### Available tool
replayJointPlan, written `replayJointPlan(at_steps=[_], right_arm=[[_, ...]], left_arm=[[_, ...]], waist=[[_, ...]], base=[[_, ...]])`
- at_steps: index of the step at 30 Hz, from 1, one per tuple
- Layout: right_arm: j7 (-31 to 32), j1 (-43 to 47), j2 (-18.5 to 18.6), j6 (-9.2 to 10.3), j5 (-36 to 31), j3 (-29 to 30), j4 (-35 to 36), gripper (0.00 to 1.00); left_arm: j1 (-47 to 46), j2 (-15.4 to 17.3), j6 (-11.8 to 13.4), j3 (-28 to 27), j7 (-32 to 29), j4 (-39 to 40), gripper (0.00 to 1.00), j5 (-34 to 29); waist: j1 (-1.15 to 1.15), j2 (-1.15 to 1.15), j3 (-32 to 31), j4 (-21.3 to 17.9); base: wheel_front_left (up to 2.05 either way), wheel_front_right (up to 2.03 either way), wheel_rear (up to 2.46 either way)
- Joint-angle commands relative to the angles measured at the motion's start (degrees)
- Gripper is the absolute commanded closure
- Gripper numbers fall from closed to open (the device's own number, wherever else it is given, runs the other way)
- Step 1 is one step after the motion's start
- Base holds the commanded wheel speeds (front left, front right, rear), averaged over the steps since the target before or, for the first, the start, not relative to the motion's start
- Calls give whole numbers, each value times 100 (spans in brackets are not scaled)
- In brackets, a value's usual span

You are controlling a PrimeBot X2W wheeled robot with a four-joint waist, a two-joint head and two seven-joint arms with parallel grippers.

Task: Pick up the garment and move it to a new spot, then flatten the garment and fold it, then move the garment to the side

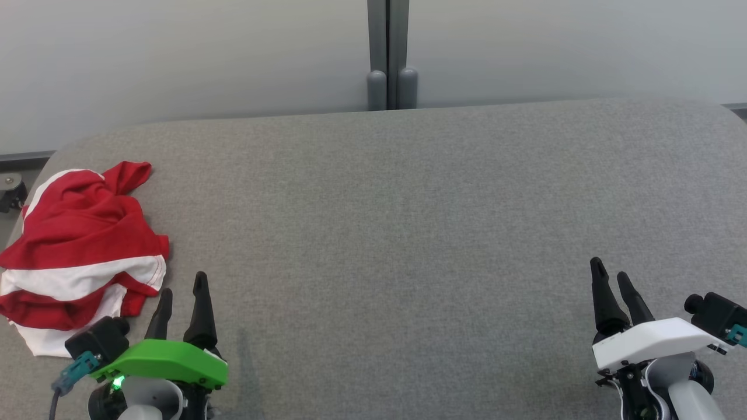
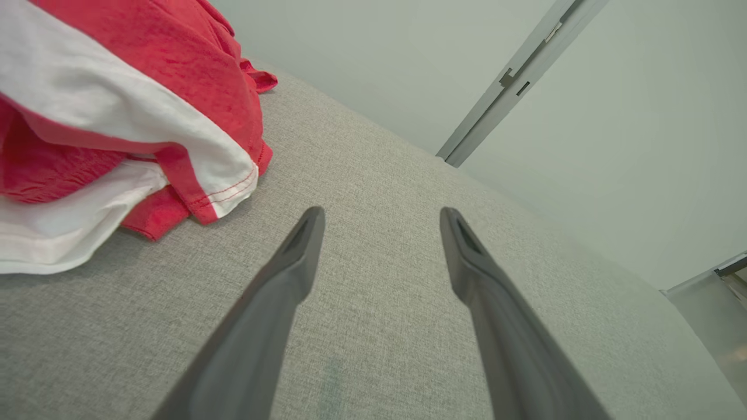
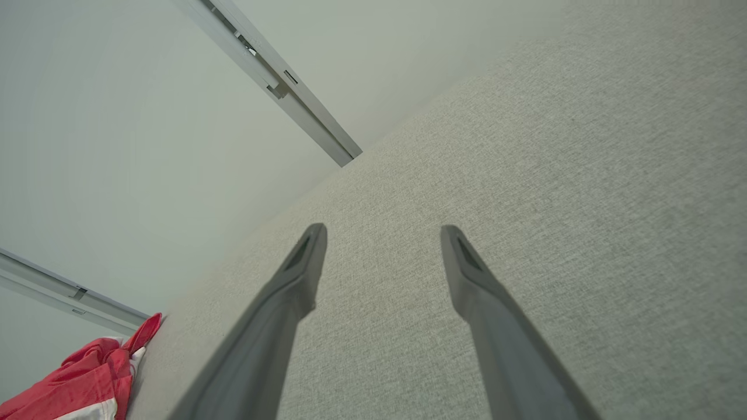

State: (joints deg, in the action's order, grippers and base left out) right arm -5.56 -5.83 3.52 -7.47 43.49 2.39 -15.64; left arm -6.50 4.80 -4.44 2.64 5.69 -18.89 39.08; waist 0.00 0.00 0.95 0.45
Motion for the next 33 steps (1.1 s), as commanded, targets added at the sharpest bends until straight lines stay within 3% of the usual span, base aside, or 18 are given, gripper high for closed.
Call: replayJointPlan(at_steps=[1,15,33], right_arm=[[-72,-126,29,-2,-200,-19,44,0],[-293,-102,4,-2,-1160,-46,55,0],[-541,32,-49,-3,-2186,-66,21,0]], left_arm=[[-187,80,35,46,62,36,0,-192],[-166,82,154,270,281,-38,0,-1041],[-151,-31,121,330,531,-185,0,-1922]], waist=[[0,0,1,1],[0,0,-8,4],[0,0,-26,-13]], base=[[0,0,0],[0,0,0],[0,0,0]])
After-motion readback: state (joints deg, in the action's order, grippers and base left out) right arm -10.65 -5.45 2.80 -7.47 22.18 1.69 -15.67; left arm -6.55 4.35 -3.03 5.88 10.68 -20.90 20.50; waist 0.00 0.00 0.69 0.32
